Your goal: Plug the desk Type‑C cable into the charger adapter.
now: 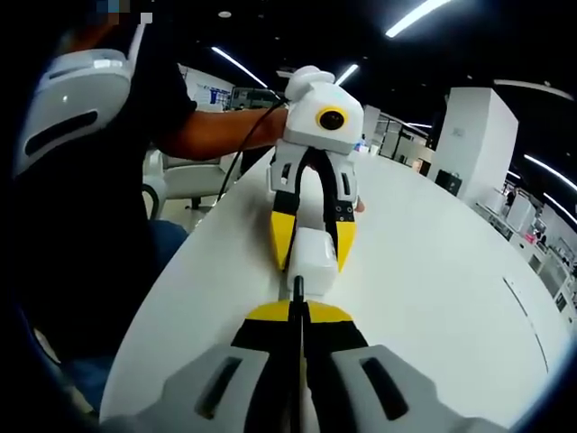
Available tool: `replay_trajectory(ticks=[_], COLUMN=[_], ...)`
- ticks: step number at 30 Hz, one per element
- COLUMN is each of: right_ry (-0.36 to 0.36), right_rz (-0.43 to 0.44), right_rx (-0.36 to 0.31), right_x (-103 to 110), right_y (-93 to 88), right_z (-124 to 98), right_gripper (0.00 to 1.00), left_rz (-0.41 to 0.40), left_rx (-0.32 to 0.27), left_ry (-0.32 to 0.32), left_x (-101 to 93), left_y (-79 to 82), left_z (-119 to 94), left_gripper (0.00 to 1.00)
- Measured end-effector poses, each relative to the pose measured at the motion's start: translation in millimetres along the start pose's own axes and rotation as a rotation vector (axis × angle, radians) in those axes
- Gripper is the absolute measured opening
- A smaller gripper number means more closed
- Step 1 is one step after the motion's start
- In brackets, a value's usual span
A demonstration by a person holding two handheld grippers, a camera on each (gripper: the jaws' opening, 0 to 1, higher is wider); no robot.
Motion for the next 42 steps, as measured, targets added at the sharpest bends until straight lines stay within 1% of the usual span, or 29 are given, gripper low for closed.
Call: replay_trajectory(ticks=[11, 17, 19, 22, 25, 30, 35, 42], right_ry=[0.002, -0.007, -0.006, 0.002, -0.002, -0.014, -0.041, -0.099], right_rz=[0.019, 0.012, 0.018, 0.02, 0.009, 0.016, 0.01, 0.008], right_rx=[0.008, 0.018, 0.019, 0.031, 0.049, 0.044, 0.051, 0.079], right_x=[1, 2, 2, 4, 7, 8, 10, 14], right_y=[0.0, 0.4, 0.1, -0.7, -2.2, 0.1, 2.4, 1.9], right_z=[1, 2, 2, 2, 5, 3, -3, -17], right_gripper=[0.02, 0.03, 0.06, 0.11, 0.15, 0.22, 0.28, 0.29], left_rz=[-0.002, -0.004, -0.005, -0.008, -0.02, -0.016, -0.02, -0.031], left_rx=[-0.007, -0.012, -0.013, -0.015, -0.01, -0.02, -0.053, -0.076], left_ry=[-0.003, 0.005, 0.006, 0.028, 0.037, 0.053, 0.092, 0.139], left_x=[0.0, 1.4, 1.5, 2.9, 2.9, -1.2, -3.2, -11.8], left_y=[-0.2, -0.6, -0.8, -1.2, -2.8, -3.8, -2.7, -4.8], left_z=[0, 0, 0, -1, -2, -4, -6, -7], left_gripper=[0.26, 0.26, 0.3, 0.36, 0.38, 0.41, 0.45, 0.47])
Point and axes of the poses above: the point that each gripper's makers call its tool centre point, and the gripper's own axes: z roughly forward along the fingers, x roughly to its left, y roughly out of its top, the point moved 10 cm from there along -z, roughly backward along the fingers, and after that the axes turned 12 degrees about -y, right-handed, at the moved point
